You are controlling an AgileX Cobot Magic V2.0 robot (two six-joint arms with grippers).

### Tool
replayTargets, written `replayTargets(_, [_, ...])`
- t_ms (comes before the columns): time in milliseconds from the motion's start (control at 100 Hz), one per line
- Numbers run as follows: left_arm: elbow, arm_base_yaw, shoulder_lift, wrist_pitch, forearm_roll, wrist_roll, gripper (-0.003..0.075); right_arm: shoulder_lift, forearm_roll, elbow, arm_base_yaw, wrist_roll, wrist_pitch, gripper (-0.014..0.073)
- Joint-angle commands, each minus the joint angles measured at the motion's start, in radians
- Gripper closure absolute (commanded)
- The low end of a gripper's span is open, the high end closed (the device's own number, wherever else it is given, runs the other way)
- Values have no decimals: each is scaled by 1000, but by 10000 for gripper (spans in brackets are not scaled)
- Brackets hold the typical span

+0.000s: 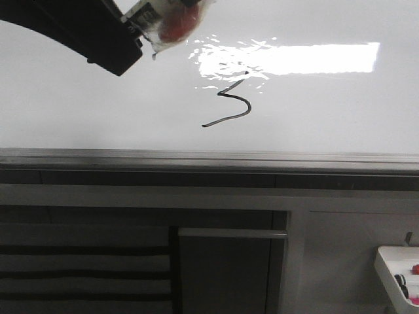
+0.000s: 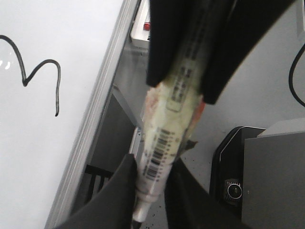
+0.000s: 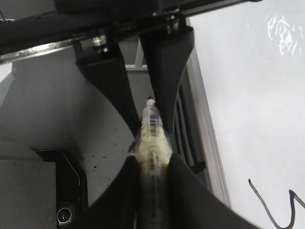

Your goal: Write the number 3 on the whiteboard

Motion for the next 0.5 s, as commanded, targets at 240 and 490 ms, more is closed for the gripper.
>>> replayTargets(240, [-34, -3, -21, -25, -55, -9, 692, -31, 1, -34, -7, -11, -44, 303])
replayTargets(490, [-34, 23, -21, -118, 31, -113, 692, -139, -18, -54, -138, 50, -55, 304])
